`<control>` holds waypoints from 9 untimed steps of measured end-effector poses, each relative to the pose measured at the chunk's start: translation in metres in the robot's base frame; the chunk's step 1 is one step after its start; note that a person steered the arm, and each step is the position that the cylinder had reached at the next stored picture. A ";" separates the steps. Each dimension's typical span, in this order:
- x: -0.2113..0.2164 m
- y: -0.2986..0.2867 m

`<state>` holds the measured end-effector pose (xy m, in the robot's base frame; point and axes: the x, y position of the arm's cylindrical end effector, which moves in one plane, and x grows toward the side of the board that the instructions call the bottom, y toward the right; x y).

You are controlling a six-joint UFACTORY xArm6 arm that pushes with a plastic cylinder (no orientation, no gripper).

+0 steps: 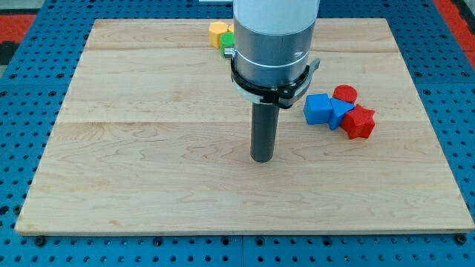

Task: Separate the yellow heart and the green star

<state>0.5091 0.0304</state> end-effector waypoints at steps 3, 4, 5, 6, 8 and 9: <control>-0.042 -0.019; -0.117 -0.007; -0.171 -0.011; -0.245 0.084; -0.286 0.035; -0.246 0.014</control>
<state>0.2630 0.0440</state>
